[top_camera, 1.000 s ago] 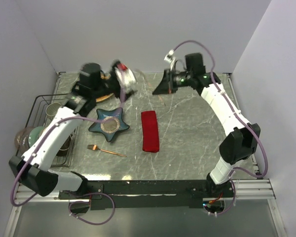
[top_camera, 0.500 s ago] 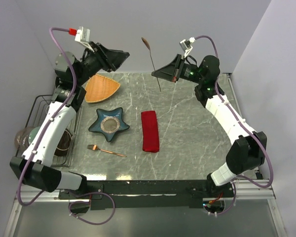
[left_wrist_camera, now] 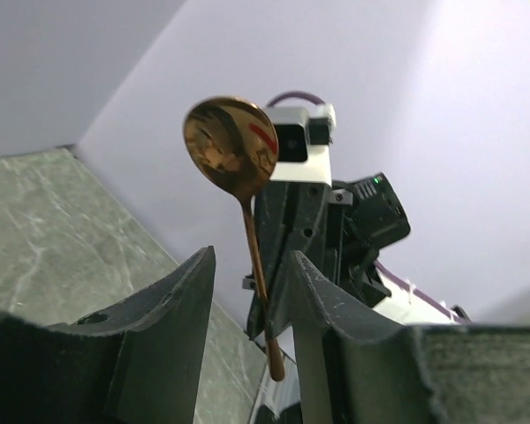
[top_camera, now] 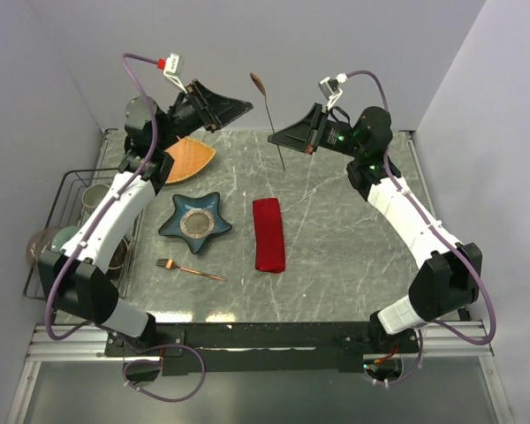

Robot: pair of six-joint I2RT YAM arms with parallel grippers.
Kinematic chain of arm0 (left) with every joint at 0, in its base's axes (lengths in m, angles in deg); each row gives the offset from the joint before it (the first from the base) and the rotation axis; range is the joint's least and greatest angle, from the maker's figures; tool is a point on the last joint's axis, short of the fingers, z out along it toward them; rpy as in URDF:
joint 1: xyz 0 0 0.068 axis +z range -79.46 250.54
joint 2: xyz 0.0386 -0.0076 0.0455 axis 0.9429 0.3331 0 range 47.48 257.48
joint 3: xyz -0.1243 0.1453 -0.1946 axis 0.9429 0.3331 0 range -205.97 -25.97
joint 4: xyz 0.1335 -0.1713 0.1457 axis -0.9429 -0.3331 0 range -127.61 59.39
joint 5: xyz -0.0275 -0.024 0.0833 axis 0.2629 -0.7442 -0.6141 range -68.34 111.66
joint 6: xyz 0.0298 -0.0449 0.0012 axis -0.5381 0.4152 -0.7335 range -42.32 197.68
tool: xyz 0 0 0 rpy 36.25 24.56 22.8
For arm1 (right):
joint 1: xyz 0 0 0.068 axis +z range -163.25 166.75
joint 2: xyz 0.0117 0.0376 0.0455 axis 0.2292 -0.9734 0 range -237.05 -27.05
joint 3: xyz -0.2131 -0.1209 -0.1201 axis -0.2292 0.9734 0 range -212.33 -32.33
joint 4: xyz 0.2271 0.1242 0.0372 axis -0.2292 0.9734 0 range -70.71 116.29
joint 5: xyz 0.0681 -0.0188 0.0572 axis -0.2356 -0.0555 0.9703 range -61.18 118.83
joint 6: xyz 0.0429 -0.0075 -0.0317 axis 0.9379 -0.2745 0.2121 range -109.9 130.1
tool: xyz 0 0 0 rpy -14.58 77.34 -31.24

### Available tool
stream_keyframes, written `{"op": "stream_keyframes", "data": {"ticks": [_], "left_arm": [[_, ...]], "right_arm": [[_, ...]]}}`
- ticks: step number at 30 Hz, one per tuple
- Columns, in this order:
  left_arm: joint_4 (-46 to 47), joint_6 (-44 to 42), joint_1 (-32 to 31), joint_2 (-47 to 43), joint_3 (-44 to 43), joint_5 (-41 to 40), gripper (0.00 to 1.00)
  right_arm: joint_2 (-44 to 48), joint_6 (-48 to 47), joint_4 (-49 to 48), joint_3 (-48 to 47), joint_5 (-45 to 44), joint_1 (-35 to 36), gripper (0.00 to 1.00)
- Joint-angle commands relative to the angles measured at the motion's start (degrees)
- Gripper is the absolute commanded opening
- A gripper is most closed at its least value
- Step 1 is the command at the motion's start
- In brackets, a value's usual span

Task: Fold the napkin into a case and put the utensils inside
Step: Pass from the right arm to the left

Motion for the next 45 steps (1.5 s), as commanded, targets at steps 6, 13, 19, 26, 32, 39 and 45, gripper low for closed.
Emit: {"op": "stream_keyframes", "data": {"ticks": [6, 13, 19, 26, 32, 39, 45], "left_arm": [[5.38, 5.53, -0.64, 2.26, -1.64, 9.24, 0.37], [5.29, 6.50, -1.08, 3.40, -2.08, 12.05, 0.36], [3.88, 6.32, -1.51, 3.84, -2.69, 12.23, 0.37], [5.02, 6.59, -1.60, 3.76, -2.70, 12.67, 0.36], [5.29, 6.06, -2.04, 3.32, -2.35, 13.20, 0.30], [5.29, 6.32, -2.04, 3.49, -2.70, 12.67, 0.01], [-8.12, 0.19, -2.31, 4.19, -5.76, 6.71, 0.01]], "right_arm": [[4.13, -4.34, 0.93, 1.01, 2.30, 0.92, 0.00], [5.01, -6.81, 3.05, 1.62, 3.44, 1.36, 0.00], [5.10, -6.72, 2.96, 1.62, 3.80, 1.80, 0.00], [5.27, -7.25, 3.93, 1.62, 4.24, 2.33, 0.00], [5.27, -7.24, 3.84, 1.98, 4.32, 2.51, 0.00], [5.10, -8.03, 4.62, 1.89, 4.24, 2.59, 0.00], [5.10, -16.81, 17.79, -1.18, -1.47, -0.74, 0.74]]}}
